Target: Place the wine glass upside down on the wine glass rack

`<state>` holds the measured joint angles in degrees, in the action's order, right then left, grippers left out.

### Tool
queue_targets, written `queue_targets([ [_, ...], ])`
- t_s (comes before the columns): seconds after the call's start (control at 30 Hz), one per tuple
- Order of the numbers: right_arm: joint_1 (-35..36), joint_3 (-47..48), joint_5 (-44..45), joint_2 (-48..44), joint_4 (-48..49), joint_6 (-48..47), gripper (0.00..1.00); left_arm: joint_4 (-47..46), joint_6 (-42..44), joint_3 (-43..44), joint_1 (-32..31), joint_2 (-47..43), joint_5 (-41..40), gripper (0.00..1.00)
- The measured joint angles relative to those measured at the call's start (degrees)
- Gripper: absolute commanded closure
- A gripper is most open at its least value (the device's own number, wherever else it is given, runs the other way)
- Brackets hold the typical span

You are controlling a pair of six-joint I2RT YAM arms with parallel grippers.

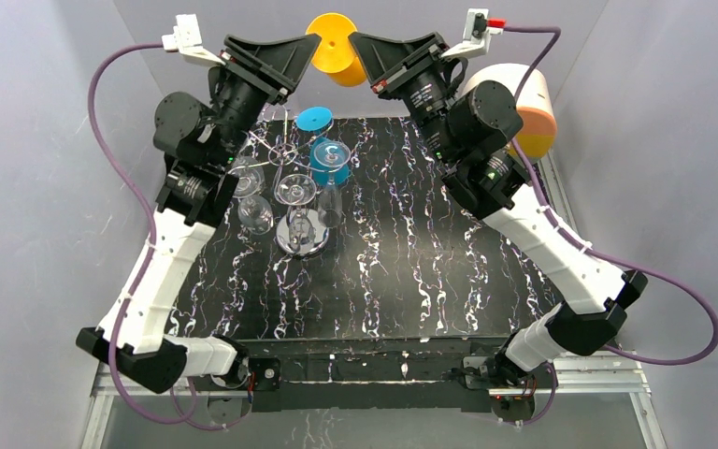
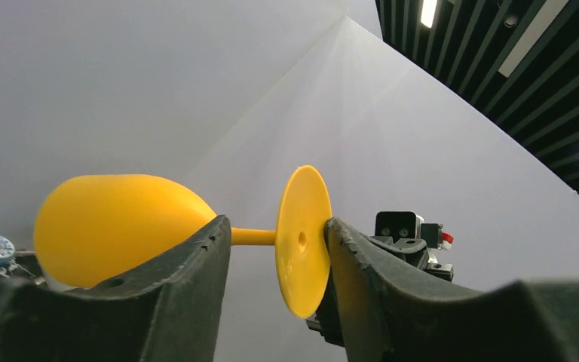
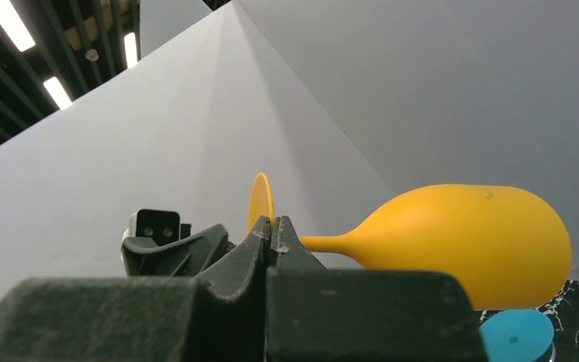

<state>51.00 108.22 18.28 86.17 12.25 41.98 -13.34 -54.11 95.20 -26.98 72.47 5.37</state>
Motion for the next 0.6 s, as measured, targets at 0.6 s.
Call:
queue_targets([
  [0.6, -0.3, -0.4, -2.3, 0.0, -1.7, -4.0, 0.62, 1.3, -2.9, 1.2, -0.2, 1.2, 2.0, 1.00],
])
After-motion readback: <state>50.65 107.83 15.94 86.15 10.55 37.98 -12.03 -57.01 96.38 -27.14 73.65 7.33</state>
